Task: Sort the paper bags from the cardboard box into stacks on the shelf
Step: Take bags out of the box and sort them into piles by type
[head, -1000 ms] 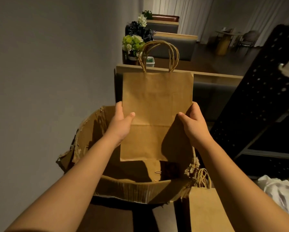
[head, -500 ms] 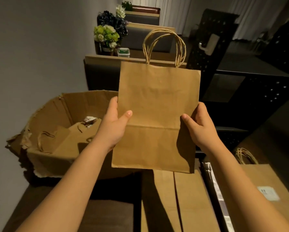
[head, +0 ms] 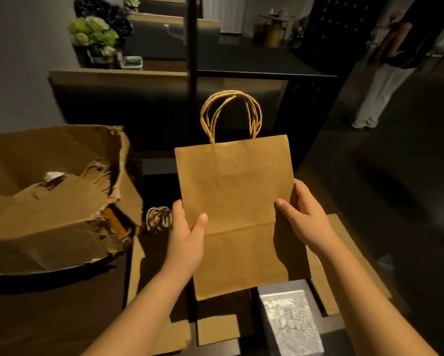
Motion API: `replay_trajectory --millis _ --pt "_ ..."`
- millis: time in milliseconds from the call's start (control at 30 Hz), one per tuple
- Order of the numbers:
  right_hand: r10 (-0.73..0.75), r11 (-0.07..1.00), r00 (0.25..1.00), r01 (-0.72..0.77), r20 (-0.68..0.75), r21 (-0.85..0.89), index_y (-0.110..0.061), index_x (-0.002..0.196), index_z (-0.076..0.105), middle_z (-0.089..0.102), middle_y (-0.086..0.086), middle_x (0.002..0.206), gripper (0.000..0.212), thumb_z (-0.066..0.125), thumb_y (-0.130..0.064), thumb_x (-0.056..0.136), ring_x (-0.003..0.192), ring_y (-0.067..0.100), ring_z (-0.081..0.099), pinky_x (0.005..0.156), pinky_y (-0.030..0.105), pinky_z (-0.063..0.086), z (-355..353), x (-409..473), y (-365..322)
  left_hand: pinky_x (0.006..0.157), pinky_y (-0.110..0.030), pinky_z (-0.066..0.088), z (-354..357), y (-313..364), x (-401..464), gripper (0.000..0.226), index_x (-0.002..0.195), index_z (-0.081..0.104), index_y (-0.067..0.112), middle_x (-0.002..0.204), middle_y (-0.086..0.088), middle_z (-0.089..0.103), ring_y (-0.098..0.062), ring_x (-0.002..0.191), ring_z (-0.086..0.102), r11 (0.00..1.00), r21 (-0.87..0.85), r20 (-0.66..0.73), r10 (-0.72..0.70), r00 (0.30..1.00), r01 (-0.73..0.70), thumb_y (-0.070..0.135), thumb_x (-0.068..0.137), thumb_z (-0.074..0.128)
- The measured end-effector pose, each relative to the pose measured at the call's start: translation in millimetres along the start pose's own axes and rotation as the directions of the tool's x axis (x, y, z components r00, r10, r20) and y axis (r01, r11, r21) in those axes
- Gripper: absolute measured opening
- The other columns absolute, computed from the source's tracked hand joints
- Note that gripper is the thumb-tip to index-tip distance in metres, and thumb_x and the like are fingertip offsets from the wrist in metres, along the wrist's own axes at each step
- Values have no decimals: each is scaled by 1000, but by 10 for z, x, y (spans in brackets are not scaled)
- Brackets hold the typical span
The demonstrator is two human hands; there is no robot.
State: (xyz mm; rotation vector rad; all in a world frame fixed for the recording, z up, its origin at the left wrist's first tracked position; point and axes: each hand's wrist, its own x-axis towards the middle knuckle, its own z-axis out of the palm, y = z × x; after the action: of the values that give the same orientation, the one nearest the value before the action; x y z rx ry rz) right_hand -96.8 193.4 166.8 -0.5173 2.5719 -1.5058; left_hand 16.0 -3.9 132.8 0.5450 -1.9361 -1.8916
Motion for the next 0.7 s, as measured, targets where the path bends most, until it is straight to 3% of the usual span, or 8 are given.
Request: replay_trajectory --millis 67,167,300,367,433,567,700 --pt "74 997 997 -74 -1 -25 -30 139 41 51 -28 116 47 57 -23 96 107 -4 53 92 18 42 -274 -36 227 97 -26 42 359 -89 -84 39 134 37 35 126 17 53 2 114 53 999 -5 20 -35 999 35 19 100 49" --pt "166 978 983 -175 -80 -115 -26 140 41 50 -15 127 49 60 -27 94 117 7 48 98 31 43 -603 -81 567 85 -13 41 856 -165 -187 32 115 39 44 116 25 52 15 100 51 998 13 88 -69 994 68 17 101 48" --pt "315 908 918 -365 -240 -206 -21 132 44 56 -3 121 46 62 -35 92 107 15 56 82 29 48 -989 -85 1052 96 -21 35 1510 -350 -228 41 141 31 27 130 17 47 -1 117 46 985 114 204 -153 967 131 22 102 44" --pt "385 867 885 -444 -262 -226 -20 134 44 57 0 125 47 62 -34 92 103 15 56 79 28 47 -1175 -54 1294 101 -29 38 1782 -488 -160 44 144 30 24 136 10 47 -10 123 46 947 199 279 -303 911 254 35 102 41" --pt "432 831 861 -496 -268 -252 -20 132 46 57 2 124 44 62 -30 93 94 11 53 76 25 46 -1373 -25 1514 96 -42 50 2023 -640 -70 40 135 39 22 135 2 53 -19 117 55 867 336 344 -477 808 369 42 100 41" --pt "495 767 826 -561 -269 -310 -16 130 50 59 5 121 40 62 -25 93 86 10 52 72 23 46 -1618 43 1901 73 -28 55 2396 -672 29 19 114 55 19 101 0 64 -17 92 63 729 387 421 -684 595 564 25 97 47" --pt "548 725 787 -615 -283 -309 -15 133 50 60 7 125 39 58 -17 95 106 22 60 90 35 53 -1726 148 2212 73 -26 53 2724 -701 67 11 91 53 27 89 4 60 -17 86 62 679 341 414 -729 545 650 28 100 46"
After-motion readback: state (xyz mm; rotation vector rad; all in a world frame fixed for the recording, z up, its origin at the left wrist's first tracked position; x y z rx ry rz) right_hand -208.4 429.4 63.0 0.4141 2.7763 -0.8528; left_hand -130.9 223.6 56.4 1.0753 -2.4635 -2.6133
